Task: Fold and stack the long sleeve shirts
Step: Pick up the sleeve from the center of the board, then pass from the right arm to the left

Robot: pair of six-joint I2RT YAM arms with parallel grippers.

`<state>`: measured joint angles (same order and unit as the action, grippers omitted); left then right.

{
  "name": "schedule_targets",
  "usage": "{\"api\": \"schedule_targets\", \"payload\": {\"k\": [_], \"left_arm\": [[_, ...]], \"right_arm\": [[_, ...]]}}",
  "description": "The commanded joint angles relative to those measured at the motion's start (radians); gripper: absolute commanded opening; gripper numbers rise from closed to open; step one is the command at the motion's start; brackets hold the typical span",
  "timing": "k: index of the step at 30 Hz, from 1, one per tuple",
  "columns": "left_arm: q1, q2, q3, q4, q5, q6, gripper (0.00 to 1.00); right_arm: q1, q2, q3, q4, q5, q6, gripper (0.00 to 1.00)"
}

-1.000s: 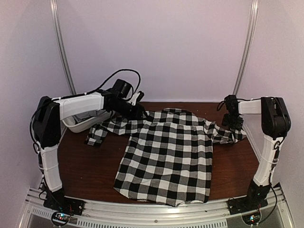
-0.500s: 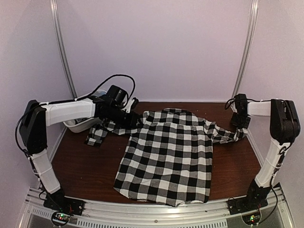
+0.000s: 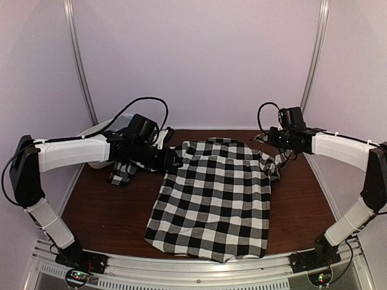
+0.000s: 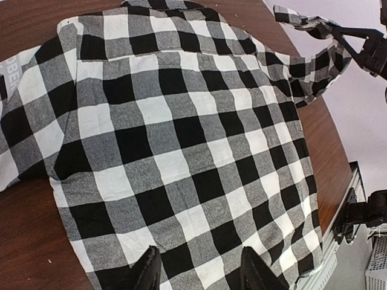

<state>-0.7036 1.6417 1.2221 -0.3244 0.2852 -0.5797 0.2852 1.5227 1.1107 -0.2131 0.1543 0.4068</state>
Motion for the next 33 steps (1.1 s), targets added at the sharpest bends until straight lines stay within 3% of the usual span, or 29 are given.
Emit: {"api": "schedule_targets", "payload": {"k": [1, 4, 11, 18, 29, 33], "left_arm": [[-0.022, -0.035, -0.057, 0.102, 0.023, -0.038, 0.46], [-0.043, -0.023, -0.079, 0.161, 0.051, -0.062, 0.47], [-0.078, 0.074, -0.102, 0.343, 0.131, -0.164, 0.55], [-0.099, 0.177, -0.148, 0.586, 0.197, -0.372, 0.59], [-0.103, 0.317, -0.099, 0.912, 0.248, -0.636, 0.88], [-0.103, 0.368, -0.089, 1.034, 0.253, -0.769, 0.93]], "right_arm": [[0.183, -0.060, -0.084, 0.098, -0.066, 0.023, 0.00], [0.264, -0.093, -0.163, 0.196, -0.126, 0.057, 0.00], [0.286, -0.067, -0.317, 0.391, -0.344, 0.101, 0.00], [0.300, -0.090, -0.338, 0.434, -0.388, 0.121, 0.00], [0.301, -0.161, -0.357, 0.486, -0.466, 0.168, 0.00], [0.300, -0.172, -0.357, 0.502, -0.476, 0.181, 0.00]]}}
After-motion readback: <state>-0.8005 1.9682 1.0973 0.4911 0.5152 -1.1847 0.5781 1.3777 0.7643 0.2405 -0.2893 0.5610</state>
